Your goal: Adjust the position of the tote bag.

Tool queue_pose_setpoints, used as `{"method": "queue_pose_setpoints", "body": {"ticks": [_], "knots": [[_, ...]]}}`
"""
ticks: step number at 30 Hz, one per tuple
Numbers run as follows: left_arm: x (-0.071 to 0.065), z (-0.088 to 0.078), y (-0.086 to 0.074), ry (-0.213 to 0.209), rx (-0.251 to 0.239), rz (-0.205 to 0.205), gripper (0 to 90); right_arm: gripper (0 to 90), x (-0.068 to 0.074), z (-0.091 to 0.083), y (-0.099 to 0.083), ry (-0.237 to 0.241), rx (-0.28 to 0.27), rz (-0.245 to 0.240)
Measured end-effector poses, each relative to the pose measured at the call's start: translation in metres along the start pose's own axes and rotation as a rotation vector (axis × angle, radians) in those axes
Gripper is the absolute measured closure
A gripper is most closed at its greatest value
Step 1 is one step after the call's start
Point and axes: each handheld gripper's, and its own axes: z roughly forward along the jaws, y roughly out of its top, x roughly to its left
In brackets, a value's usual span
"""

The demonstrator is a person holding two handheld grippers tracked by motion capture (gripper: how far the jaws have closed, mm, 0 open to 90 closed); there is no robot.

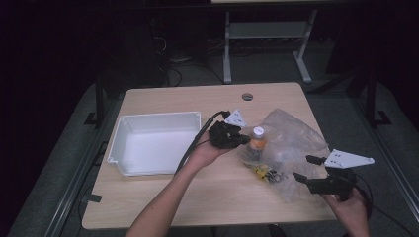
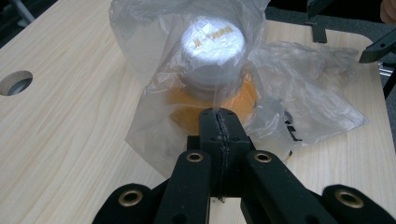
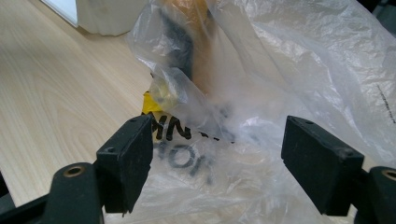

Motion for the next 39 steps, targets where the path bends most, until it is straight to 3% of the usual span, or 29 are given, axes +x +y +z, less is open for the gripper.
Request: {"method": "queue_pose_setpoints", "body": {"ticks": [8, 26, 39], "knots": [[0.001, -0.007, -0.003, 0.019, 0.013, 0.017, 90.0, 24.4, -0.002, -0.001, 0.000, -0.007, -0.003, 0.007], [0.003, -0.009, -0.022, 0.043, 0.053, 0.001, 90.0, 24.4, -0.001, -0.003, -0.002, -0.011, 0.001, 0.008], [0.001, -0.008, -0.049, 0.039, 0.095, -0.032, 90.0, 27.2, 0.002, 0.000, -0.001, -0.001, 0.020, -0.011]]}}
